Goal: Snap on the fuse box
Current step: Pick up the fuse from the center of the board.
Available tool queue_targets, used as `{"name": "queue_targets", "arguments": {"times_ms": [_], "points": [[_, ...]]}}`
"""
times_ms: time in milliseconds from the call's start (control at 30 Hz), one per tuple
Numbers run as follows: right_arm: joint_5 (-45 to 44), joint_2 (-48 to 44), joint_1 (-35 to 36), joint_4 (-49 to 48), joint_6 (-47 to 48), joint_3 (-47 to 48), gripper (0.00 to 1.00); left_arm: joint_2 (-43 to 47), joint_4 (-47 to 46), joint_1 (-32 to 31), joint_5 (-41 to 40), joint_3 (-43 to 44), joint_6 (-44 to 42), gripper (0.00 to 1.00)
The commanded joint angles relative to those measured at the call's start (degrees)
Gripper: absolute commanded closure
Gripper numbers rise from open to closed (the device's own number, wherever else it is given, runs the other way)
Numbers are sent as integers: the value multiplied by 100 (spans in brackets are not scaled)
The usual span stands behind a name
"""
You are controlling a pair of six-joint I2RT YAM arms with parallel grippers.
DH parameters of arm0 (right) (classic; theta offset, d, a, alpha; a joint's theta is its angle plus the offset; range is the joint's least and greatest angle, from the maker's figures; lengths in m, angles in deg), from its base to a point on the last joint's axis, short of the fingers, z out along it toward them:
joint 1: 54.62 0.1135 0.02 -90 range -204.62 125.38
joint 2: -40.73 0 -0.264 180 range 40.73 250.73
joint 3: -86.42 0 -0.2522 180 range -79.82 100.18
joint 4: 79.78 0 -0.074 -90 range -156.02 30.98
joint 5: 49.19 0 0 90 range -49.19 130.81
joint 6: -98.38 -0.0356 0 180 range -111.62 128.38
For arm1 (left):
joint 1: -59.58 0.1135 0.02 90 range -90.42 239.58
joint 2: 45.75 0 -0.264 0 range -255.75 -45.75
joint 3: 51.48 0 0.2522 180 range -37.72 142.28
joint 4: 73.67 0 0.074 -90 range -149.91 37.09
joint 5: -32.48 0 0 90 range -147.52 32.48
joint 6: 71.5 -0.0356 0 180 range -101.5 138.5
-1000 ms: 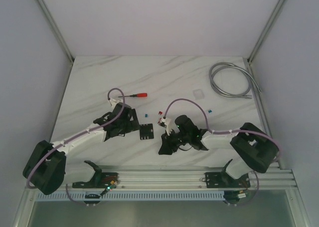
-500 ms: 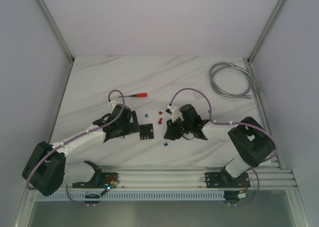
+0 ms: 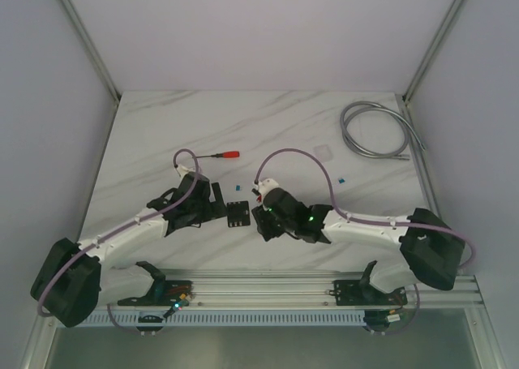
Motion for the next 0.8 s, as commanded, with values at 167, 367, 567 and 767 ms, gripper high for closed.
{"name": "queue_targets", "arguments": {"times_ms": [167, 367, 567, 767], "points": [[-2141, 690, 852, 1228, -1637, 619, 44, 176, -196, 73, 82, -208, 68, 0], [-2087, 1084, 878, 1254, -1933, 725, 49, 283, -375, 312, 330, -431, 99, 0], [-2061, 1231, 877, 1308, -2016, 792, 58, 350, -494, 512, 533, -574, 104, 0], [-2037, 1398, 905, 1718, -2169, 1027, 61, 352, -494, 521, 575, -577, 108, 0]]}}
